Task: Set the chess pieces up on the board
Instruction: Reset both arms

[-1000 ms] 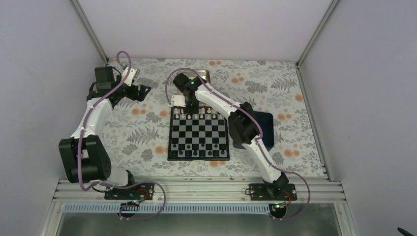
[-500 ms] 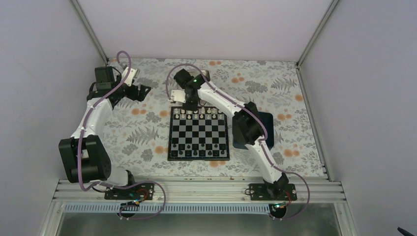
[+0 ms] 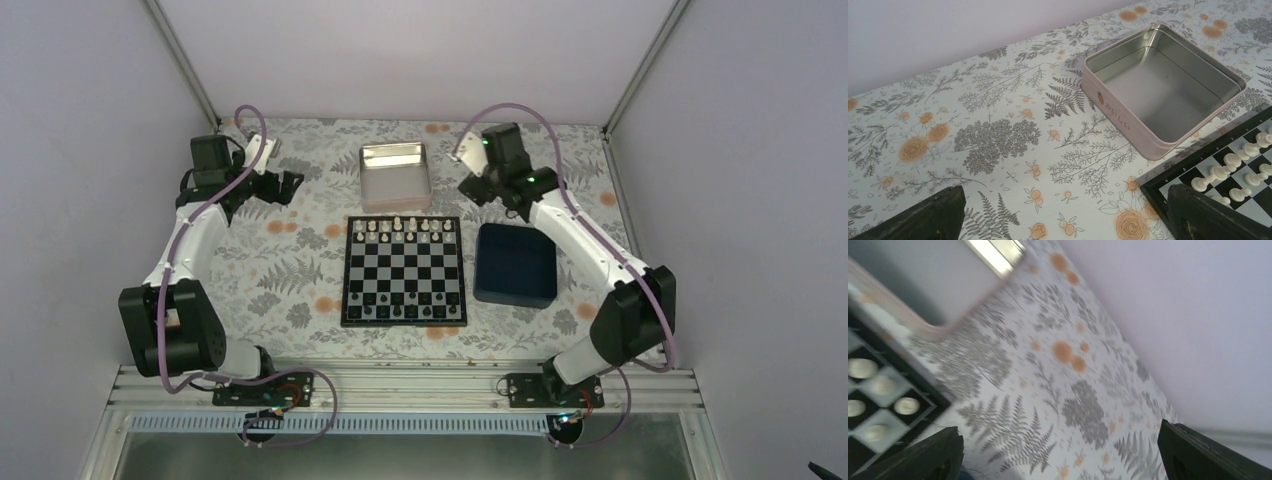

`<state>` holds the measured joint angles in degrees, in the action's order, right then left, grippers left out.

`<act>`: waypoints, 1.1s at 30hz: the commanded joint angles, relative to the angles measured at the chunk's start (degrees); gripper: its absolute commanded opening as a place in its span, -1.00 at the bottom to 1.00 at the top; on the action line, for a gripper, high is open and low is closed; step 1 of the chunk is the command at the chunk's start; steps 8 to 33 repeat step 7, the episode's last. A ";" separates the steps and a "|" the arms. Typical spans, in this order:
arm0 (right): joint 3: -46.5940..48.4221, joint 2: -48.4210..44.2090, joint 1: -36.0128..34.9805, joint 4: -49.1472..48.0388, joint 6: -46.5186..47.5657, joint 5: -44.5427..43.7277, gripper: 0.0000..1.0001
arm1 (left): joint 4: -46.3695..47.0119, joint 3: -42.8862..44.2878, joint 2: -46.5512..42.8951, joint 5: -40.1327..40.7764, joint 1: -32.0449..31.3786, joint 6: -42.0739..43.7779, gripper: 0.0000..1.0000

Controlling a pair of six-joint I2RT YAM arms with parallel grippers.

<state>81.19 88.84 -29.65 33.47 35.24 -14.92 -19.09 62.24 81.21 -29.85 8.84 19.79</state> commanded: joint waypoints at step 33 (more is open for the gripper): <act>-13.49 -1.84 10.71 -21.42 -3.72 3.85 1.00 | 2.16 -1.00 -1.67 1.72 0.30 -1.14 1.00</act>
